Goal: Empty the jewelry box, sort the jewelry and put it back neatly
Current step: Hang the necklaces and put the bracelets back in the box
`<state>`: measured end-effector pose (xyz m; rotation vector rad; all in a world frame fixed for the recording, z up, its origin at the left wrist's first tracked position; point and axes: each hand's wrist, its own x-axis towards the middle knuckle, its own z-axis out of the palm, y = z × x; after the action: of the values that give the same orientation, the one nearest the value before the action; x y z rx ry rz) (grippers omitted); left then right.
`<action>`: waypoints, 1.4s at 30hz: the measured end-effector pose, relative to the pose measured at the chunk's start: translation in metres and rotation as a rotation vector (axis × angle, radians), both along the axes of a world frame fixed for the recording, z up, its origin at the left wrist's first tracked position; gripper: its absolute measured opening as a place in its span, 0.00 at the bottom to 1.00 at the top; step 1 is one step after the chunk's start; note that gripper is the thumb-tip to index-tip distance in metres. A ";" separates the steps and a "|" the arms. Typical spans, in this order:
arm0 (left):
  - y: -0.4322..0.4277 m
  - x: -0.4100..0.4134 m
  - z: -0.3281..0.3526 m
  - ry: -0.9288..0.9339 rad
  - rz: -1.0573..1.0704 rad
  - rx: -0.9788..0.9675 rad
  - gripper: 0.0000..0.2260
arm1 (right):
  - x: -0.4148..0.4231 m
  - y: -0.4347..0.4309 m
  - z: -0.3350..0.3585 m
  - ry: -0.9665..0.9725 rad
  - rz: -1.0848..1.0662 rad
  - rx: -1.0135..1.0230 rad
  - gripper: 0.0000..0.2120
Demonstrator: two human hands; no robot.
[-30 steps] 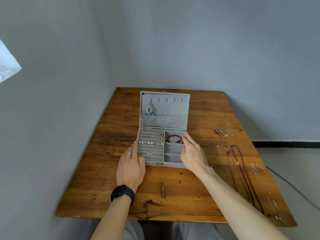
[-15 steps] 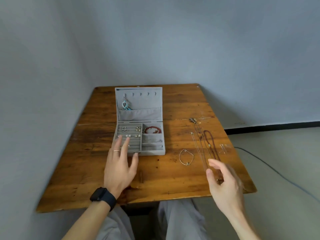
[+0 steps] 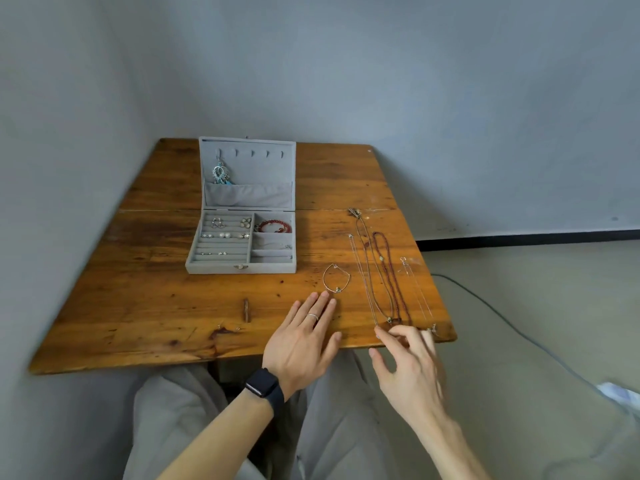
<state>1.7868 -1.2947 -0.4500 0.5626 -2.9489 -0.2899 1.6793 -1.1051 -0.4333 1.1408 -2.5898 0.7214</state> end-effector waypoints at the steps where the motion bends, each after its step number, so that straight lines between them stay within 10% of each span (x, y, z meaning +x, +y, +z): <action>1: 0.000 0.000 0.001 0.002 0.000 0.013 0.30 | 0.000 -0.001 -0.001 0.014 0.000 0.009 0.18; 22: 0.018 -0.032 0.092 0.466 -0.118 0.559 0.09 | -0.019 -0.013 0.100 -0.215 0.134 -0.281 0.07; 33: -0.003 -0.015 0.143 0.411 -0.133 0.976 0.08 | -0.017 -0.043 0.146 -0.483 0.207 -0.387 0.06; 42: -0.033 0.015 0.167 0.450 -0.101 0.907 0.06 | -0.004 -0.069 0.169 -0.497 0.312 -0.418 0.07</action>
<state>1.8016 -1.3277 -0.2827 0.3442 -2.2782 -1.5565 1.6757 -1.1737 -0.2640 1.3659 -2.4409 1.7135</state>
